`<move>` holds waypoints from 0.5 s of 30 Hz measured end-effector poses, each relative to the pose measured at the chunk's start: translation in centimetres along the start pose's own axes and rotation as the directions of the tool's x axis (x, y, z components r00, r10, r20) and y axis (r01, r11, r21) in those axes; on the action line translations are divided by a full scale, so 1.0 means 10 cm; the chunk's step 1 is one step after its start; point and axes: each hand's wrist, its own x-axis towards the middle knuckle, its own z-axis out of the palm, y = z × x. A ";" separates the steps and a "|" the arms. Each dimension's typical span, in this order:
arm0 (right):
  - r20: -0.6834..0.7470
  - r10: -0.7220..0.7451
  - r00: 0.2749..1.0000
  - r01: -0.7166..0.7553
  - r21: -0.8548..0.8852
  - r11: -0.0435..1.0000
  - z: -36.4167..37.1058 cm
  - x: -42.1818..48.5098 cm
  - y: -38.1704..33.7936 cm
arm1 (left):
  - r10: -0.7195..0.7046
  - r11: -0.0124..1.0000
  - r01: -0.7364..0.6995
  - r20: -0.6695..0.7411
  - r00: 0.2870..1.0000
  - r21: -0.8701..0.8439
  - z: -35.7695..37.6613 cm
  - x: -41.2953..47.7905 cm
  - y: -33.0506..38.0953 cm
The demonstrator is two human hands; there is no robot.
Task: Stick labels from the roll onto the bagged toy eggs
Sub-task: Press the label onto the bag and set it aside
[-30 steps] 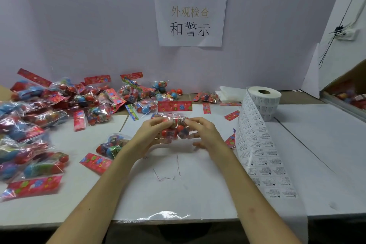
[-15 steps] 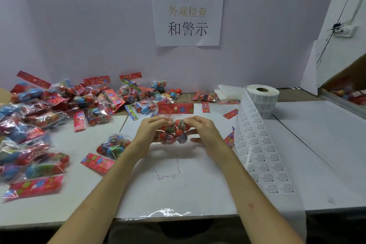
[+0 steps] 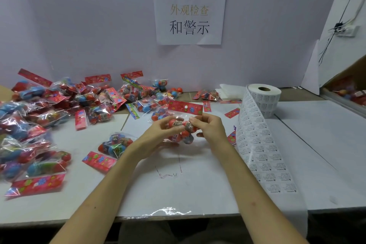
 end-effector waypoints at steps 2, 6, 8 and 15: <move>-0.010 -0.014 1.000 0.014 -0.019 1.000 0.00 0.01 0.01 | 0.004 0.998 -0.005 0.018 1.000 0.063 0.04 0.01 -0.03; -0.013 -0.015 1.000 0.014 -0.045 0.999 0.01 0.00 0.02 | 0.002 1.000 -0.003 -0.015 1.000 -0.025 0.07 0.02 -0.04; 0.022 0.006 1.000 -0.005 -0.027 1.000 0.02 -0.01 0.00 | -0.006 0.997 0.002 -0.052 0.999 -0.074 0.06 0.03 -0.04; 0.096 0.022 0.995 -0.018 -0.039 0.999 0.05 -0.02 -0.01 | -0.015 0.994 0.007 -0.068 0.998 -0.112 0.06 -0.01 -0.02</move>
